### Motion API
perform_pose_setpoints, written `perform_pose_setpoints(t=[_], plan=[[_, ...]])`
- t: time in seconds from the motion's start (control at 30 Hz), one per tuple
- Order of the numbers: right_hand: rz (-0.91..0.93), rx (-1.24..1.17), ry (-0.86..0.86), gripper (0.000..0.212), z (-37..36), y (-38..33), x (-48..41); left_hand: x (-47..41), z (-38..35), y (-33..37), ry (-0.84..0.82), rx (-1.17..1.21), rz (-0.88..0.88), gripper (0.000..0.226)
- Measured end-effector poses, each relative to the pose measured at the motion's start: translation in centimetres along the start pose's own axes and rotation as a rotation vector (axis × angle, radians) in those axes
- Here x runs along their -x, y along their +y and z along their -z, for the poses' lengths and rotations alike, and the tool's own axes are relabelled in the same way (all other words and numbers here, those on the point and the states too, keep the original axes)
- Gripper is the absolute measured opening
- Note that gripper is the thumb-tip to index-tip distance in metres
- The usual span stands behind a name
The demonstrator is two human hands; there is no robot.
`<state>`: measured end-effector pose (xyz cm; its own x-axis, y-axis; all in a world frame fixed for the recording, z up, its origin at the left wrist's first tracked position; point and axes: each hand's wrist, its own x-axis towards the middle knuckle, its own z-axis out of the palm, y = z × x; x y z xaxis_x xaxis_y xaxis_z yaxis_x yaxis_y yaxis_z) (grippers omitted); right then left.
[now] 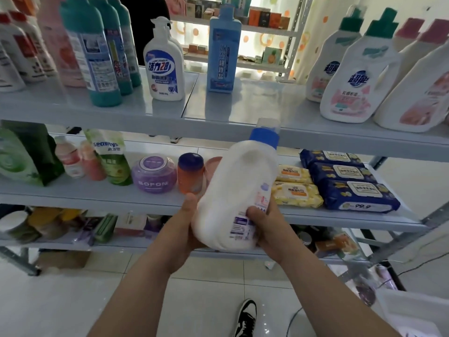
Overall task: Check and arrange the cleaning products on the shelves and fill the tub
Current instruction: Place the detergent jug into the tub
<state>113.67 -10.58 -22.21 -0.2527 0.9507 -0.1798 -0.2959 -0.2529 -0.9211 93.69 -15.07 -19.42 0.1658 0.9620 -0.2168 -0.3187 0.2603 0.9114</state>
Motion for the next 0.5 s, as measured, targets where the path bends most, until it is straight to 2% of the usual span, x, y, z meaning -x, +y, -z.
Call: perform_pose_setpoints(t=[0.07, 0.1, 0.2, 0.4, 0.5], plan=[[0.01, 0.112, 0.066, 0.108, 0.3, -0.4, 0.1, -0.3, 0.7, 0.1, 0.016, -0.069, -0.082, 0.059], [0.017, 0.127, 0.073, 0.1, 0.5, -0.4, 0.0, -0.7, 0.8, -0.1, 0.074, -0.116, -0.102, 0.062], [0.003, 0.053, -0.007, 0.068, 1.4, -0.9, 0.0, -2.1, 0.9, -1.7, 0.229, -0.021, -0.093, 0.044], [0.059, 0.137, -0.23, 0.08, 2.6, -1.9, 0.3, -3.3, 0.8, -4.0, 0.188, 0.243, 0.062, 0.042], [0.073, 0.189, -0.266, 0.065, 2.9, -2.1, 0.5, -3.6, 0.4, -4.3, 0.227, 0.27, 0.142, 0.047]])
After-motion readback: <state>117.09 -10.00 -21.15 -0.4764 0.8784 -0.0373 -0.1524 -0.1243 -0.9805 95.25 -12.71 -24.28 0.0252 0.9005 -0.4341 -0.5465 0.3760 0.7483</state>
